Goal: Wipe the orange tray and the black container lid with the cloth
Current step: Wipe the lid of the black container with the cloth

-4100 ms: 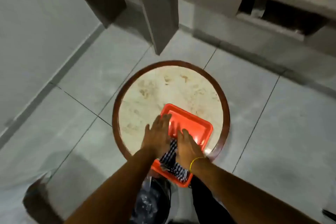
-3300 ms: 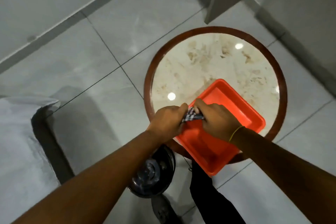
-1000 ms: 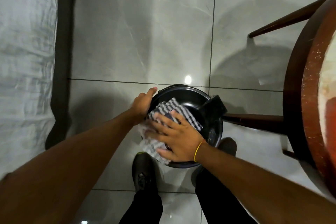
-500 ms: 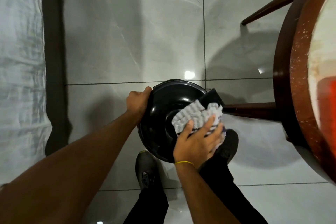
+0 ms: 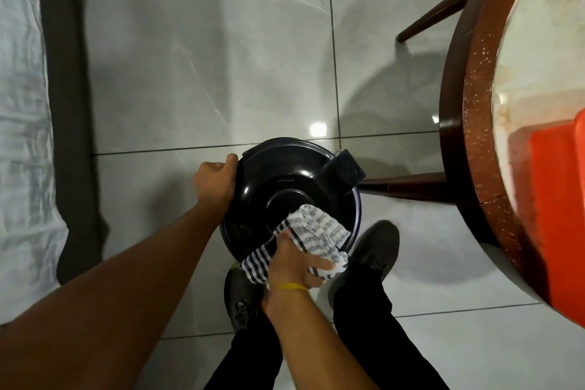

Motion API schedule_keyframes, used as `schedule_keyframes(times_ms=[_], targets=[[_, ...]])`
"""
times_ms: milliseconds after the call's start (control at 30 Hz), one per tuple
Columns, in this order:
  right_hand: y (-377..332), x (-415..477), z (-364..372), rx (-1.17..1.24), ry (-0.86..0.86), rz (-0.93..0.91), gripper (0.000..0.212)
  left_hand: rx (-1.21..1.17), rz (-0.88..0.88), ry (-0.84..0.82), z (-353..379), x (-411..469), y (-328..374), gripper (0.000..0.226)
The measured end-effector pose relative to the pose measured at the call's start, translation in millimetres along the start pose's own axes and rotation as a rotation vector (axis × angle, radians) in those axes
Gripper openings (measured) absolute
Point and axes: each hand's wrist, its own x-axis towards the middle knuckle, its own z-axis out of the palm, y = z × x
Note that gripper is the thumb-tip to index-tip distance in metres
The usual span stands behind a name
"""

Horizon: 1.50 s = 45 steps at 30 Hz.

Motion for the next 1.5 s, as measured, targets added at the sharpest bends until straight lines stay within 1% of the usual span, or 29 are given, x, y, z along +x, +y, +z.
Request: schedule_keyframes(times_ms=[33,67,100,133,167,200,233,267,300,333,367,433,567,633,700,800,900,933,967,1033,1100,1133,1167,1267,1333,1367,1400,1433,1500], targets=[[4,-2,-9,-0.081,-0.04,-0.105,0.124,0.0,0.013,0.001,-1,0,0,0.052],[15,-2,-25,-0.325,-0.011,-0.279,0.123,0.005,0.023,0.002,-1,-1,1,0.052],[28,2,-46,-0.632,0.059,-0.529,0.12,0.014,0.03,0.005,-1,-1,1,0.052],[37,10,-71,-0.924,0.162,-0.841,0.115,0.024,0.038,0.004,0,-1,1,0.052],[41,19,-91,-1.136,0.212,-1.124,0.106,0.027,0.043,0.004,0,0,0,0.052],[40,31,-104,-1.286,0.199,-1.393,0.095,0.028,0.044,0.004,1,0,0,0.052],[34,43,-109,-1.428,0.107,-1.622,0.086,0.031,0.045,0.007,0,1,0,0.052],[25,56,-110,-1.573,-0.01,-1.766,0.081,0.039,0.048,0.005,0,2,0,0.053],[16,70,-109,-1.711,-0.093,-1.86,0.08,0.042,0.049,0.0,0,2,-1,0.053],[8,82,-105,-1.81,-0.134,-1.942,0.08,0.042,0.052,-0.001,0,3,-2,0.053],[1,89,-102,-1.89,-0.151,-1.982,0.08,0.042,0.05,0.002,0,2,-2,0.053],[-6,101,-95,-1.916,-0.16,-2.028,0.077,0.047,0.044,0.008,0,2,-3,0.052],[-4,101,-68,-1.785,-0.174,-2.108,0.074,0.079,0.077,-0.039,2,3,-3,0.056],[-8,90,-39,-1.707,-0.163,-2.081,0.073,0.105,0.104,-0.053,1,4,-1,0.059],[-10,79,-12,-1.628,-0.11,-2.024,0.073,0.139,0.124,-0.052,1,5,1,0.06],[-7,68,10,-1.43,0.042,-1.873,0.073,0.159,0.108,-0.055,0,7,0,0.058],[-9,59,23,-1.077,0.314,-1.523,0.072,0.1,0.086,-0.068,1,7,-2,0.056],[-11,54,29,-0.969,0.371,-1.414,0.072,0.088,0.077,-0.061,1,7,-2,0.056],[-12,49,35,-0.9,0.399,-1.347,0.073,0.084,0.068,-0.052,1,7,-2,0.056],[-13,46,42,-0.881,0.4,-1.326,0.073,0.078,0.056,-0.042,2,8,-2,0.055],[-13,54,35,-0.979,0.365,-1.425,0.073,0.067,0.058,-0.035,3,9,-2,0.053],[-14,60,27,-1.068,0.314,-1.518,0.073,0.066,0.059,-0.033,3,9,-3,0.053],[-17,68,16,-1.181,0.226,-1.64,0.073,0.059,0.057,-0.039,3,10,-4,0.052],[-39,92,-23,-1.567,-0.168,-2.069,0.076,0.063,0.054,-0.042,3,10,-4,0.054],[-62,108,-47,-1.78,-0.409,-2.293,0.076,0.077,0.059,-0.034,1,9,-1,0.053],[-74,115,-59,-1.862,-0.505,-2.37,0.075,0.077,0.062,-0.033,1,7,-1,0.053],[-86,122,-72,-1.931,-0.57,-2.424,0.075,0.081,0.068,-0.031,1,6,0,0.053],[-97,130,-85,-1.983,-0.595,-2.457,0.075,0.088,0.073,-0.031,1,5,1,0.053],[-112,143,-110,-2.014,-0.514,-2.457,0.077,0.109,0.081,-0.026,1,4,3,0.053]])
